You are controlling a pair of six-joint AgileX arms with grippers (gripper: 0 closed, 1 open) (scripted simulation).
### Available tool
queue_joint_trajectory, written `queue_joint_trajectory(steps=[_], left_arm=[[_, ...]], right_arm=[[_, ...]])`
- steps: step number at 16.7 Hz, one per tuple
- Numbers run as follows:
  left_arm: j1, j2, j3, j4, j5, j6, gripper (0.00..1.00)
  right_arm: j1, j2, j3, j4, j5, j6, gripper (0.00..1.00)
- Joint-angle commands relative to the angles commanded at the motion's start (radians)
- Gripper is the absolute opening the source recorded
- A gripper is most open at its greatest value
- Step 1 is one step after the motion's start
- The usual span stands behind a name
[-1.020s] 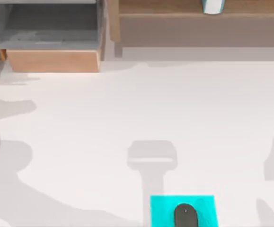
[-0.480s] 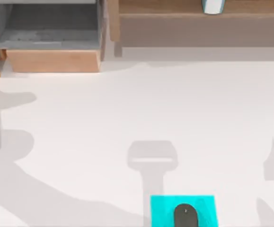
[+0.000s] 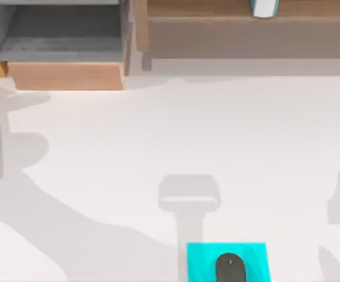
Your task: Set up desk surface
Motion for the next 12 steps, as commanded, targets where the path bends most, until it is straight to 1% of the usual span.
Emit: queue_joint_trajectory(steps=[3, 12], left_arm=[[0.000, 0.000, 0.000, 0.000, 0.000, 0.000, 0.00], [0.000, 0.000, 0.000, 0.000, 0.000, 0.000, 0.68]], right_arm=[[0.000, 0.000, 0.000, 0.000, 0.000, 0.000, 1.00], [0.000, 0.000, 0.000, 0.000, 0.000, 0.000, 1.00]])
